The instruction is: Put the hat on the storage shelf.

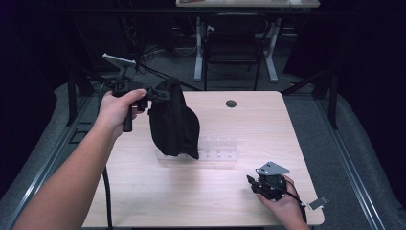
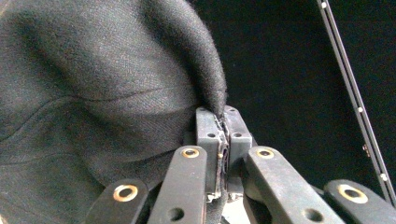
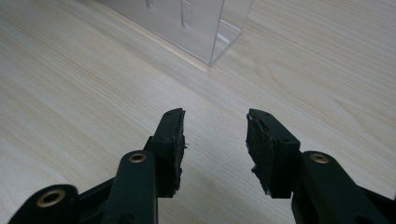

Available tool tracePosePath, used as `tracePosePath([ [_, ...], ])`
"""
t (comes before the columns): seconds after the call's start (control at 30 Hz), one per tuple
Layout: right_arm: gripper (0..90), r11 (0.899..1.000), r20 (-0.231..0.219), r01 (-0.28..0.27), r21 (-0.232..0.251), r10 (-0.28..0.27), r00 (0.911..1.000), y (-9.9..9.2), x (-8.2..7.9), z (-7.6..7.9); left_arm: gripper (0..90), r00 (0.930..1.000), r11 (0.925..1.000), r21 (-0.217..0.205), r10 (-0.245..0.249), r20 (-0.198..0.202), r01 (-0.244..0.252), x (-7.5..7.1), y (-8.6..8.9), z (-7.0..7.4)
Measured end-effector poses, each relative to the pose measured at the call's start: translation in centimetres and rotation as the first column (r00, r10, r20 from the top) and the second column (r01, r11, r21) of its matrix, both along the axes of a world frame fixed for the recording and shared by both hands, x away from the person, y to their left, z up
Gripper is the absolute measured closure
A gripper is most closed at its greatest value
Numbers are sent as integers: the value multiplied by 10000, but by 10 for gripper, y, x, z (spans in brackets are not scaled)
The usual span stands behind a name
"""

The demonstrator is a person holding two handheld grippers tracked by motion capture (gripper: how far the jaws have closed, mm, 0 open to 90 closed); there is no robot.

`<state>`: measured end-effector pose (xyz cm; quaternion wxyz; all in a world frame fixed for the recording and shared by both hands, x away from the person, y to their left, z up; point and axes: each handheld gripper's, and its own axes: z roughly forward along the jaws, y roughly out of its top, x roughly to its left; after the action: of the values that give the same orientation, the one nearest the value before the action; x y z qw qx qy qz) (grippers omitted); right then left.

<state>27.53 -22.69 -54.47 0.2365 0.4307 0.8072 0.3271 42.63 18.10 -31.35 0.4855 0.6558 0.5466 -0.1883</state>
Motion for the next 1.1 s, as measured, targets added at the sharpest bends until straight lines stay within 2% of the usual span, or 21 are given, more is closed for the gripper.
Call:
tracePosePath([
  [0.17,563,9998,68,-145,-143,146,9999,3,1,3,884,10000,10000,-9,-74,48,74,-2,-4,0],
  [0.2,562,9998,173,-220,30,219,9996,5,1,6,883,9999,9999,17,-112,73,112,-2,-5,0],
  [0.27,562,9995,228,-300,83,298,9993,6,2,8,883,9998,9999,86,-128,152,127,-2,-6,0],
  [0.4,567,9957,349,-548,749,523,9980,10,4,20,883,9997,9998,68,-166,176,165,-3,-8,0],
  [0.47,586,9932,224,-565,1014,545,9983,13,5,29,883,9997,9998,45,-202,150,201,-3,-9,0],
  [0.53,593,9918,195,-596,1132,578,9981,15,6,30,882,9997,9998,50,-179,162,178,-3,-10,0],
  [0.57,602,9928,183,-656,1005,641,9978,16,7,32,882,9997,9998,58,-184,140,183,-3,-10,0],
  [0.67,638,9895,-99,-811,1193,828,9965,22,12,35,882,9996,9998,57,-217,185,216,-2,-11,0],
  [0.73,645,9903,-161,-838,1106,861,9962,24,13,37,882,9997,9998,11,-221,143,221,-2,-12,0],
  [0.83,678,9904,-161,-945,1012,966,9952,31,16,40,882,9994,9996,25,-291,170,291,-2,-14,0],
  [1.1,726,9828,-106,-1495,1087,1515,9884,52,26,52,881,9991,9992,14,-388,183,388,-2,-19,0],
])
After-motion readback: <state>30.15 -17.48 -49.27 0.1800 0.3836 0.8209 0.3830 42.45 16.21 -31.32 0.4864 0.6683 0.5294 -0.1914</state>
